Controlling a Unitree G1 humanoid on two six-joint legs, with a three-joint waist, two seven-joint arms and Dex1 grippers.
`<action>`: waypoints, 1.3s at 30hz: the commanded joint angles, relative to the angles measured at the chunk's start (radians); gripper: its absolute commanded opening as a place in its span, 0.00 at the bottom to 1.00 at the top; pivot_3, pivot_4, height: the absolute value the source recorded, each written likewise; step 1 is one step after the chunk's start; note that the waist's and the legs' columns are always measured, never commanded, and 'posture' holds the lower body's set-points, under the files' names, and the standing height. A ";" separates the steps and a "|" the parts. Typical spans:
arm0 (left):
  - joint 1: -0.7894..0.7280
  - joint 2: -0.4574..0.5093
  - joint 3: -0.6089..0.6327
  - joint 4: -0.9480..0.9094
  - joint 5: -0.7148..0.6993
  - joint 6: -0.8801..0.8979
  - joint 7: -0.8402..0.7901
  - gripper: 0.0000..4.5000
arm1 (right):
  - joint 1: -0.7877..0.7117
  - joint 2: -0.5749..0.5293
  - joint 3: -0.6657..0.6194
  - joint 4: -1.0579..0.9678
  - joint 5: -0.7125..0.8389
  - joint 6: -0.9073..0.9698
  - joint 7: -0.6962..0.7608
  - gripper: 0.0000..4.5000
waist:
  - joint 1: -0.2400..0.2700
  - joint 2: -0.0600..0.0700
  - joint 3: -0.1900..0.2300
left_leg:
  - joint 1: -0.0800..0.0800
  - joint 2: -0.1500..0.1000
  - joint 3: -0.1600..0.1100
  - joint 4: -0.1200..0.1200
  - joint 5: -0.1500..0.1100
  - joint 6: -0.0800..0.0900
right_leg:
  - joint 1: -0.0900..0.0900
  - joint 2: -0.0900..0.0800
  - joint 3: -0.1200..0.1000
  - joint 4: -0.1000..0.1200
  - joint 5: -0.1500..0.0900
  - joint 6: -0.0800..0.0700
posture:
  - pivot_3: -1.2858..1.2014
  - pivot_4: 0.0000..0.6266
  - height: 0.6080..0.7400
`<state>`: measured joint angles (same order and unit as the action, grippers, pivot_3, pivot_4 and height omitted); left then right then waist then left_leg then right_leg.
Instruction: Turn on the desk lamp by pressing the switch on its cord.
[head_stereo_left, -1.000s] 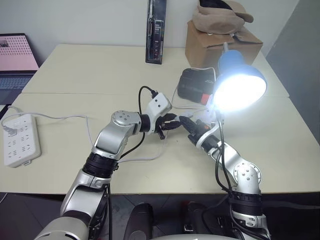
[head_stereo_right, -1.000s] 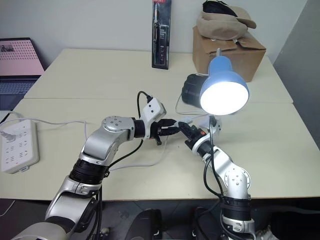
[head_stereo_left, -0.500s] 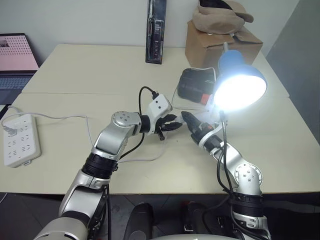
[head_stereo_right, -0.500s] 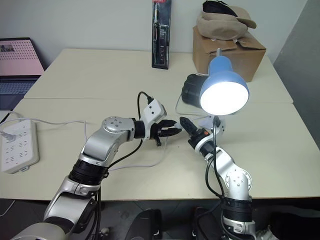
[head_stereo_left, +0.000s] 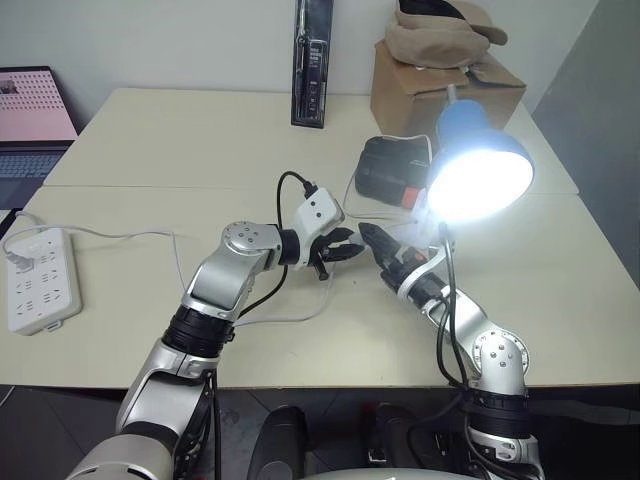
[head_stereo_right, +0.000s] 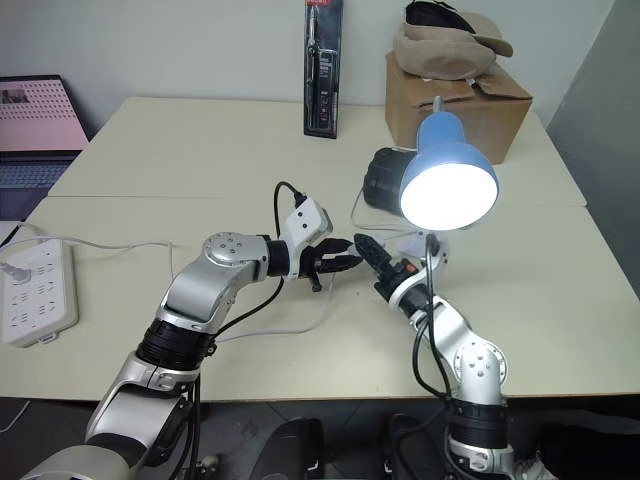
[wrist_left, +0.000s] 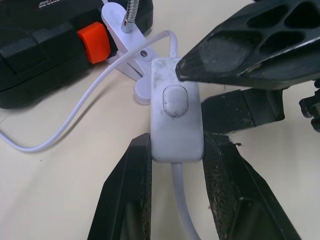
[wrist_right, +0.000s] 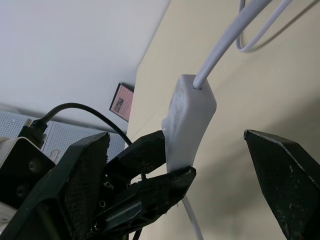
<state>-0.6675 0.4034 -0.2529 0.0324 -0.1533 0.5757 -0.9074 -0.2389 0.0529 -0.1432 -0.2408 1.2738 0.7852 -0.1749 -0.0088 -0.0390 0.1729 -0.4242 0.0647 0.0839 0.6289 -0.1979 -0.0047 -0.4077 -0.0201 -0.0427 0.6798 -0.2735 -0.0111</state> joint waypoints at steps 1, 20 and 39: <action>-0.014 0.009 -0.009 -0.010 0.012 -0.040 -0.005 0.24 | 0.033 -0.084 0.020 -0.109 -0.012 0.042 0.033 1.00 | 0.000 0.000 0.000 | 0.000 0.000 0.000 0.000 0.000 0.000 | 0.000 0.000 0.000 0.000 0.000 0.000 | 0.52 0.24 1.00; -0.023 0.060 -0.090 0.275 0.172 -0.382 -0.067 0.24 | 0.184 -0.846 0.124 -0.513 -0.540 0.011 0.488 1.00 | 0.007 0.001 0.002 | -0.002 -0.001 0.000 0.000 0.000 0.000 | -0.002 0.000 -0.001 -0.002 0.000 0.000 | 0.52 0.24 1.00; 0.186 0.274 0.200 -0.110 -0.037 -0.338 -0.129 0.86 | 0.177 -0.857 0.100 -0.396 -0.683 -0.118 0.702 1.00 | 0.002 0.001 0.002 | -0.003 0.000 0.000 0.000 0.000 0.000 | -0.003 0.000 -0.001 -0.002 0.000 0.000 | 0.52 0.24 1.00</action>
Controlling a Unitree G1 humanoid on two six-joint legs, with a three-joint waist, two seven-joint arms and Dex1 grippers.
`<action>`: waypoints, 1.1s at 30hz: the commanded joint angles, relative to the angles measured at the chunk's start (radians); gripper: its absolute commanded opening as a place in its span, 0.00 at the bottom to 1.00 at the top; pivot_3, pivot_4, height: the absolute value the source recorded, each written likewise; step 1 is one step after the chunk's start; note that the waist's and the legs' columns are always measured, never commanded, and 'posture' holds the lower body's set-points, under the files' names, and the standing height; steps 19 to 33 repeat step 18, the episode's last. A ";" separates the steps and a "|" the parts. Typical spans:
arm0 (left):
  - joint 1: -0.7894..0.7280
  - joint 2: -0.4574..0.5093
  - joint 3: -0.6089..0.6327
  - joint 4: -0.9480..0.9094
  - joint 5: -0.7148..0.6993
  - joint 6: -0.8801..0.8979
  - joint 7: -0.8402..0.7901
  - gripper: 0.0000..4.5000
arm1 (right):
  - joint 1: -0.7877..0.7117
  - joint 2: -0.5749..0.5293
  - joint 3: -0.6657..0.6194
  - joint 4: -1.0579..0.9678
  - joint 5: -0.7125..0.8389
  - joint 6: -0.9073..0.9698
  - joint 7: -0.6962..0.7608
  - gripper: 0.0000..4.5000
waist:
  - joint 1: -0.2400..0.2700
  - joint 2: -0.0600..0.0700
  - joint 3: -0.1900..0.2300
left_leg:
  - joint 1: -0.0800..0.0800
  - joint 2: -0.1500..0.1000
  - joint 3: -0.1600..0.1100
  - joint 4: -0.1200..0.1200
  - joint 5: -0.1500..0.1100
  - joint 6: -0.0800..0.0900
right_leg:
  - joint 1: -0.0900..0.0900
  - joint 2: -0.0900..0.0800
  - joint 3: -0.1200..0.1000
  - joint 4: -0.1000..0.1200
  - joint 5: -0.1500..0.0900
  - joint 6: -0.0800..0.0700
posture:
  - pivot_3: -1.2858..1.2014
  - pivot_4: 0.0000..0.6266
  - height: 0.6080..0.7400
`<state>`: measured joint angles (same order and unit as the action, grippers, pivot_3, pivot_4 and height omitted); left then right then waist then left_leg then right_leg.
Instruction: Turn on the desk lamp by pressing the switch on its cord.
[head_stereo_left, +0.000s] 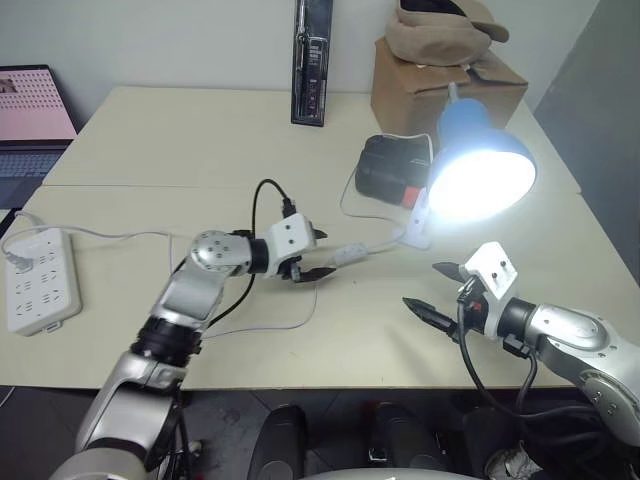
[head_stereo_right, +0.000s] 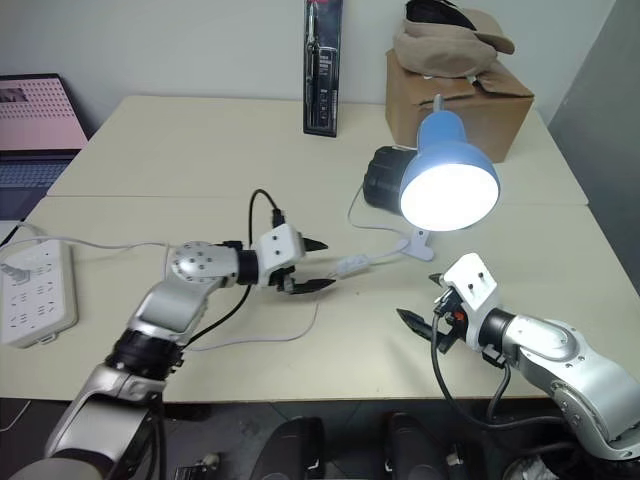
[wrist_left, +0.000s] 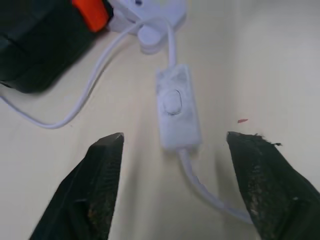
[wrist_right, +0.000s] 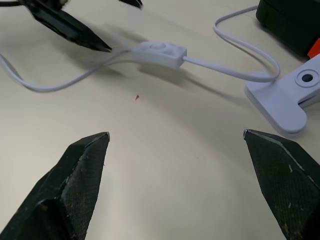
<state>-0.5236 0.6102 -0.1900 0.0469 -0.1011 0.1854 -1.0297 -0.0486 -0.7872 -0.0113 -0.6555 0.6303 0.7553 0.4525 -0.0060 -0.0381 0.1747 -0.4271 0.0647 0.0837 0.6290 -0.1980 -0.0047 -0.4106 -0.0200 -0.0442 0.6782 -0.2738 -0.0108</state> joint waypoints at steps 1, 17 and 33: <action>0.068 0.093 0.189 -0.154 -0.122 0.086 -0.001 0.86 | -0.017 -0.021 -0.034 0.037 -0.059 -0.124 0.103 1.00 | -0.001 0.000 0.000 | 0.000 0.000 0.000 0.000 0.000 0.000 | 0.000 0.000 0.000 0.000 0.000 0.000 | 0.52 0.24 1.00; 0.503 0.188 0.596 -0.434 -0.342 0.390 0.109 0.86 | -0.031 -0.083 -0.113 0.245 -0.155 -0.329 0.366 1.00 | 0.006 0.000 0.000 | 0.002 0.000 0.000 0.000 0.000 0.000 | 0.002 -0.002 -0.001 0.000 0.000 0.000 | 0.52 0.24 1.00; 0.507 0.188 0.601 -0.437 -0.354 0.392 0.113 0.86 | -0.034 -0.080 -0.116 0.251 -0.157 -0.333 0.369 1.00 | 0.006 0.000 0.000 | 0.002 0.000 0.001 0.000 0.000 0.000 | 0.002 -0.002 0.000 0.000 0.000 0.000 | 0.52 0.24 1.00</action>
